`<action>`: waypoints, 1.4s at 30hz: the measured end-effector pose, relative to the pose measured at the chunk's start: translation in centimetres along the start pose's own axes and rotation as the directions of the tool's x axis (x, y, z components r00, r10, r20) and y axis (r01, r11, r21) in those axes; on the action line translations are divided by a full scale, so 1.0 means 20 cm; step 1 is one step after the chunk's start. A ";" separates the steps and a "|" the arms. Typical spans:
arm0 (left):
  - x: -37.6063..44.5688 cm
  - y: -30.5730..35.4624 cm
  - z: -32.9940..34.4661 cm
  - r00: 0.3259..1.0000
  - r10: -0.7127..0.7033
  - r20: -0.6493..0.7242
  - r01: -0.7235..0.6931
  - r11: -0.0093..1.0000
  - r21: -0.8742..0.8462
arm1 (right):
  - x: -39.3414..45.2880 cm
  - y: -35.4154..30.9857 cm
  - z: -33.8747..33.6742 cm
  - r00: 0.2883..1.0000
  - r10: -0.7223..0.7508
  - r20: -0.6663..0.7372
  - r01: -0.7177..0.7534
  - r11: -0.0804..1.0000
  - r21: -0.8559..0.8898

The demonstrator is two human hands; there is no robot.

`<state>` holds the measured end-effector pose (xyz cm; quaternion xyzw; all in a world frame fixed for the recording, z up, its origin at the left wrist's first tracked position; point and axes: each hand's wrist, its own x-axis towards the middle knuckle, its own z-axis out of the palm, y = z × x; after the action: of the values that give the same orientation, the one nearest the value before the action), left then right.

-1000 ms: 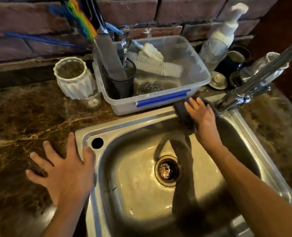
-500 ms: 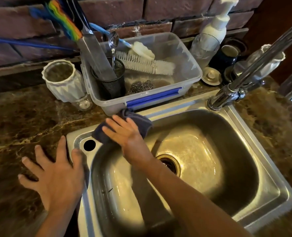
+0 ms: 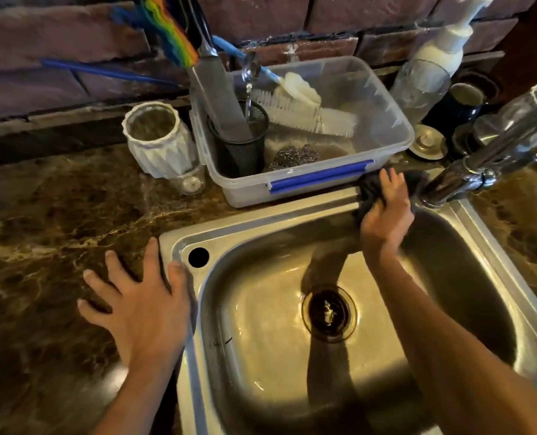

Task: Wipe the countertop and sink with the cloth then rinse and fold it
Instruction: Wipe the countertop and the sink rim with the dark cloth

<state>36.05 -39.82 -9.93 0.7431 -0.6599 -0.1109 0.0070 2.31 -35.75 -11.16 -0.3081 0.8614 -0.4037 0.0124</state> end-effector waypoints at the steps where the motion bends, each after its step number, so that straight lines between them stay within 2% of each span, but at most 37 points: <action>1: 0.00 0.00 0.00 1.000 -0.003 -0.003 0.003 1.000 -0.001 | -0.07 -0.07 0.06 0.998 0.056 -0.024 -0.054 0.997 0.059; 3: -0.01 0.01 -0.01 1.000 0.008 -0.005 -0.008 1.000 -0.015 | -0.26 -0.20 0.17 1.000 0.005 0.001 -0.005 0.990 0.144; 7: -0.01 0.01 -0.03 1.000 0.020 0.023 -0.018 0.998 -0.065 | -0.67 -0.51 0.38 0.961 -0.146 0.235 0.105 0.978 0.178; 9: -0.01 0.00 -0.04 1.000 0.030 0.011 -0.028 0.994 -0.105 | -0.81 -0.65 0.47 0.855 -0.328 0.402 0.283 0.944 0.168; 11: -0.01 -0.01 -0.04 0.999 0.034 -0.016 -0.037 0.982 -0.184 | -0.85 -0.71 0.50 0.739 -0.462 0.490 0.424 0.884 0.195; 14: 0.00 -0.05 -0.06 0.997 0.072 -0.014 -0.073 0.939 -0.336 | -0.83 -0.69 0.44 0.681 -0.459 0.570 0.394 0.886 0.243; 16: 0.01 -0.09 -0.07 0.992 0.128 0.003 -0.115 0.903 -0.413 | -0.90 -0.72 0.37 0.600 -0.496 0.628 0.381 0.867 0.320; 17: 0.01 -0.13 -0.07 0.988 0.155 0.023 -0.127 0.878 -0.463 | -0.96 -0.74 0.35 0.581 -0.497 0.645 0.355 0.868 0.348; 20: -0.06 -0.27 -0.10 0.969 0.246 0.025 -0.179 0.768 -0.615 | -1.16 -0.72 0.18 0.587 -0.427 0.687 0.233 0.903 0.362; 22: -0.17 -0.37 -0.11 0.947 0.320 0.003 -0.258 0.769 -0.584 | -1.31 -0.63 0.01 0.564 -0.453 0.690 0.258 0.891 0.373; 24: -0.34 -0.44 -0.09 0.935 0.354 -0.022 -0.315 0.800 -0.511 | -1.46 -0.51 -0.18 0.488 -0.484 0.726 0.341 0.872 0.352; 26: -0.55 -0.50 -0.07 0.949 0.311 -0.052 -0.297 0.826 -0.479 | -1.64 -0.38 -0.37 0.405 -0.502 0.764 0.451 0.837 0.310; 28: -0.75 -0.55 -0.04 0.966 0.249 -0.064 -0.250 0.855 -0.453 | -1.74 -0.31 -0.49 0.323 -0.502 0.802 0.500 0.810 0.306; 32: -0.89 -0.62 0.01 0.955 0.272 -0.115 -0.295 0.886 -0.358 | -1.71 -0.40 -0.52 0.292 -0.429 0.855 0.557 0.803 0.213; 37: -0.86 -0.60 0.01 0.958 0.257 -0.130 -0.287 0.896 -0.339 | -1.51 -0.50 -0.12 0.312 -0.377 0.872 0.648 0.755 0.095; 40: -0.86 -0.59 0.01 0.964 0.231 -0.136 -0.265 0.890 -0.370 | -1.50 -0.49 -0.02 0.259 -0.323 0.910 0.693 0.719 0.058; 42: -0.85 -0.59 0.01 0.965 0.217 -0.148 -0.258 0.885 -0.388 | -1.57 -0.46 -0.14 0.205 -0.348 0.915 0.765 0.640 0.072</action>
<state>45.80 -21.48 -9.26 0.6437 -0.7075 -0.2056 0.2072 31.74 -21.29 -10.01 -0.7589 0.6068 0.0263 0.2350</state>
